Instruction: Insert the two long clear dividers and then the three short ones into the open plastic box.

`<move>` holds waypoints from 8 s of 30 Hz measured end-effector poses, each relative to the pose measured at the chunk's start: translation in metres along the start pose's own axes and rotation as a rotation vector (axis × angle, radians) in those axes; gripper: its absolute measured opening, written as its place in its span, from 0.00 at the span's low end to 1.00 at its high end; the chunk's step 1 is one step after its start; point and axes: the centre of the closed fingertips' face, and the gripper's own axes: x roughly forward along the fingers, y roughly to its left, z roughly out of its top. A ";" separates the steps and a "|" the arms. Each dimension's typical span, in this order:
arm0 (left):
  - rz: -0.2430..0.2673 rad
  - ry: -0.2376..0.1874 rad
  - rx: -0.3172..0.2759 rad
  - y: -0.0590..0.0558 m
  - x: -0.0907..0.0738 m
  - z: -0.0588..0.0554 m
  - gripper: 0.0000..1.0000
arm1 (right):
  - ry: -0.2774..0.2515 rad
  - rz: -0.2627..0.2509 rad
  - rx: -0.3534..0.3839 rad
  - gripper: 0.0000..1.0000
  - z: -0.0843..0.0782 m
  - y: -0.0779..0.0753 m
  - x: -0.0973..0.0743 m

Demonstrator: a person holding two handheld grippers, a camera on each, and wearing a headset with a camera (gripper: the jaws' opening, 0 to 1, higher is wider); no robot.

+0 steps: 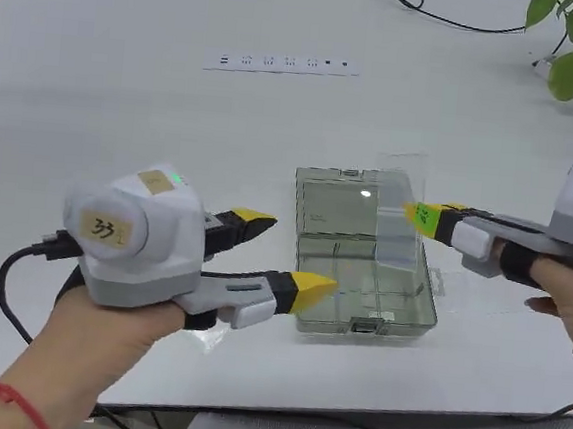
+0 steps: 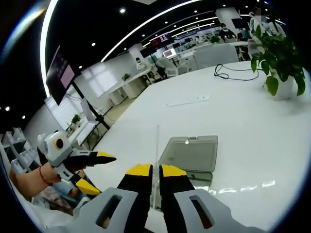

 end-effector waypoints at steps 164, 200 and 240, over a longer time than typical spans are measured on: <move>0.183 0.379 -0.032 0.052 -0.032 -0.131 0.78 | 0.103 0.164 -0.416 0.64 -0.049 -0.065 -0.043; 0.278 0.727 0.054 0.076 -0.016 -0.170 0.37 | 0.040 0.154 -0.509 0.71 -0.057 -0.073 -0.060; 0.234 0.499 -0.257 0.067 -0.014 -0.142 0.30 | 0.039 0.160 -0.509 0.70 -0.056 -0.063 -0.062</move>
